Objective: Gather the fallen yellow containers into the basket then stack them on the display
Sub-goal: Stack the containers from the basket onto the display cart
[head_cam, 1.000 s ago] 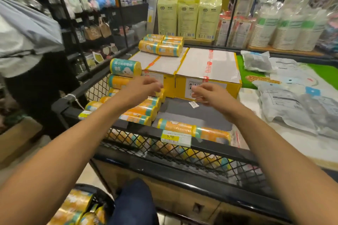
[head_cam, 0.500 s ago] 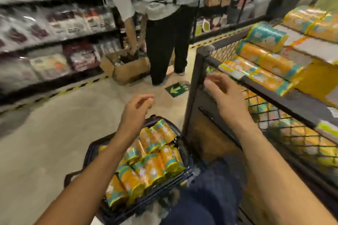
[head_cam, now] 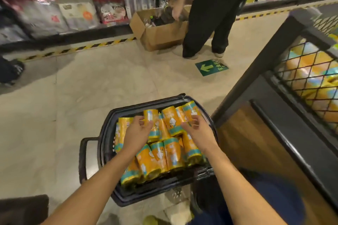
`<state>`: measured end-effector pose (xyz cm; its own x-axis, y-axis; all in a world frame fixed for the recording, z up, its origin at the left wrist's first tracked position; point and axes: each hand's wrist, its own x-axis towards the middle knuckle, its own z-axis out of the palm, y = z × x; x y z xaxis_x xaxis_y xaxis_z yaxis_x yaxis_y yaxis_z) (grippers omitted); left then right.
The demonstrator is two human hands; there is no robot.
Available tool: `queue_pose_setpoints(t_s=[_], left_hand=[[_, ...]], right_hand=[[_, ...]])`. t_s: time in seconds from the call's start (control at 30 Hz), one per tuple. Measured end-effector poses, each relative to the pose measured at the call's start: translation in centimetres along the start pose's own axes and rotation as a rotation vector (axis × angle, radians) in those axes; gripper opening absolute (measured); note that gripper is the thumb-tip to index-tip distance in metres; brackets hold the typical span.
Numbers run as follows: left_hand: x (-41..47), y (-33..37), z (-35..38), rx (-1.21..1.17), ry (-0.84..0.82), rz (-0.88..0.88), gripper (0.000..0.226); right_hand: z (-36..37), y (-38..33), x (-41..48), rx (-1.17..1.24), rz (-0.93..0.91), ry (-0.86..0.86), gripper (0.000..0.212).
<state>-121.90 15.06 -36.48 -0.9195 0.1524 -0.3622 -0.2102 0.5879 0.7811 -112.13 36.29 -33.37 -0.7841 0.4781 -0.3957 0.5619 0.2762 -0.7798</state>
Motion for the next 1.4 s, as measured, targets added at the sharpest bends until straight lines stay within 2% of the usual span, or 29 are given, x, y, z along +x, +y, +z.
queue_pose_setpoints(t_s=[0.1,0.23,0.43,0.57,0.67,0.8,0.87,1.0,1.1,1.23,1.33,1.4], left_hand=[[2.7,-1.0,1.6,0.037,0.036,-0.081,0.069],[5.5,-2.3,3.5,0.256,0.095,-0.035,0.088],[5.9,-0.6,4.8,0.643,0.116,0.004,0.071],[6.1,-1.3,5.6,0.690,0.113,0.008,0.070],[5.5,-0.8,5.3,0.541,0.105,-0.026,0.064],[4.3,1.4,4.0,0.318,0.026,-0.043,0.067],[3.1,3.9,3.2,0.163,0.001,-0.008,0.067],[-0.2,10.6,1.6,-0.096,-0.041,0.160,0.056],[-3.7,16.4,0.1,-0.222,-0.096,0.311,0.053],[-9.8,24.8,-0.4,-0.334,-0.220,0.467,0.066],[-15.3,31.1,0.9,-0.349,-0.329,0.632,0.050],[-18.6,35.0,2.3,-0.349,-0.390,0.750,0.058]], right_hand=[[2.8,1.3,3.6,-0.096,-0.004,0.023,0.082],[6.7,2.0,7.3,-0.289,-0.023,0.048,0.091],[10.2,2.7,9.6,-0.511,-0.004,0.132,0.084],[8.6,3.0,9.3,-0.325,0.036,0.090,0.083],[5.7,3.3,7.5,-0.086,0.044,0.099,0.073],[1.0,1.9,3.7,0.163,0.059,0.092,0.079],[-1.6,0.6,1.5,0.224,0.031,0.067,0.066],[-7.5,-3.7,-3.9,0.248,-0.052,0.087,0.044],[-12.3,-7.6,-8.4,0.278,-0.150,0.203,0.047],[-19.5,-11.5,-15.1,0.269,-0.297,0.335,0.045],[-25.5,-12.7,-20.3,0.233,-0.339,0.443,0.039],[-29.3,-12.6,-23.3,0.215,-0.360,0.556,0.045]])
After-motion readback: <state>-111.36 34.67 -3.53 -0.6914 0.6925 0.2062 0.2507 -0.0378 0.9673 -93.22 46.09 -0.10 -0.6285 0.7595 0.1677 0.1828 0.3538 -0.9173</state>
